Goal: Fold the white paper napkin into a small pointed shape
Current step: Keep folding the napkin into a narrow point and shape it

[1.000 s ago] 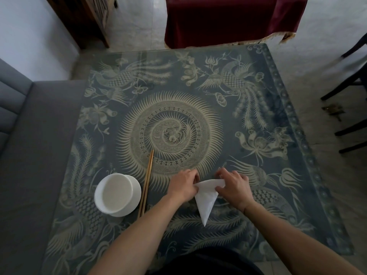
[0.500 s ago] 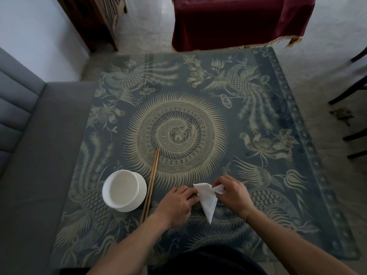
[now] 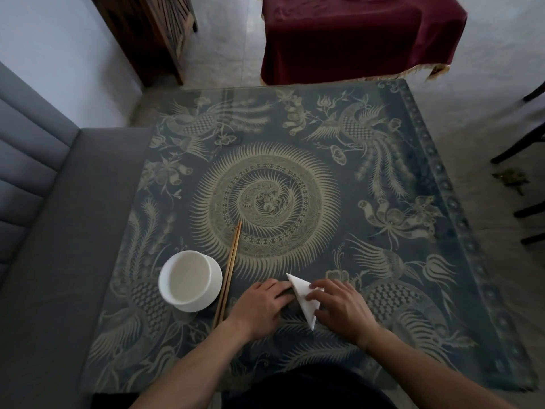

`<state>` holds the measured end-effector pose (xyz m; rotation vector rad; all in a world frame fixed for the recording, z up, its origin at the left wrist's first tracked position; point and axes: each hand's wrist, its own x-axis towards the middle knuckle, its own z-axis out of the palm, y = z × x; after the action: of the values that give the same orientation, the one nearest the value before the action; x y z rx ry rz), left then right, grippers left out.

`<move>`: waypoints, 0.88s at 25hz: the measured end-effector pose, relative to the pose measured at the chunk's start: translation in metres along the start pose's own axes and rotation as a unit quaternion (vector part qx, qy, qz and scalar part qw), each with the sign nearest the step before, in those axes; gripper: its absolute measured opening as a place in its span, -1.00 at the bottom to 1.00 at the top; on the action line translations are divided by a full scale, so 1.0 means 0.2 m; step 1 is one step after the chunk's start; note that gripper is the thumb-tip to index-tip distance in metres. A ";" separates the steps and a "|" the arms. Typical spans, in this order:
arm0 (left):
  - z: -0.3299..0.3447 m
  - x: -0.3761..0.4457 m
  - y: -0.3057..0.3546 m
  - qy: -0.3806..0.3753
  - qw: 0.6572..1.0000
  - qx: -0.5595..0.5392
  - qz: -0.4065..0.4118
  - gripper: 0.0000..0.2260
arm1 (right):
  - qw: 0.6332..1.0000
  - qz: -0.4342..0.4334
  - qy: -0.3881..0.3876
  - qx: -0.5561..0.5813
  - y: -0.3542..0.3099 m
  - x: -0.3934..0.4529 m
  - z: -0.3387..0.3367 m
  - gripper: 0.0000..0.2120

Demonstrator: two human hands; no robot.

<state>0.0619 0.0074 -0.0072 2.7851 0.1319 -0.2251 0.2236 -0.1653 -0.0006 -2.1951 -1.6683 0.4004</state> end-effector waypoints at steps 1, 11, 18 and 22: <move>0.00 0.00 0.00 0.000 1.000 0.000 0.000 -0.62 | 1.000 -0.009 -0.010 -0.008 0.00 -0.01 0.01 -0.67; 0.00 -0.01 0.01 0.008 1.000 0.007 -0.022 -0.66 | 0.997 -0.045 -0.044 -0.052 0.01 -0.08 0.05 -0.67; -0.01 0.04 0.01 0.029 0.998 0.000 -0.064 -0.67 | 0.995 -0.065 -0.045 -0.067 0.00 -0.09 0.07 -0.63; -0.03 0.05 0.03 0.108 0.991 0.002 -0.082 -0.75 | 0.997 -0.015 0.015 -0.072 0.03 -0.07 0.05 -0.63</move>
<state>0.0740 0.0040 -0.0012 2.7978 0.4136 0.0375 0.2205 -0.1799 -0.0112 -2.2617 -1.7624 0.2433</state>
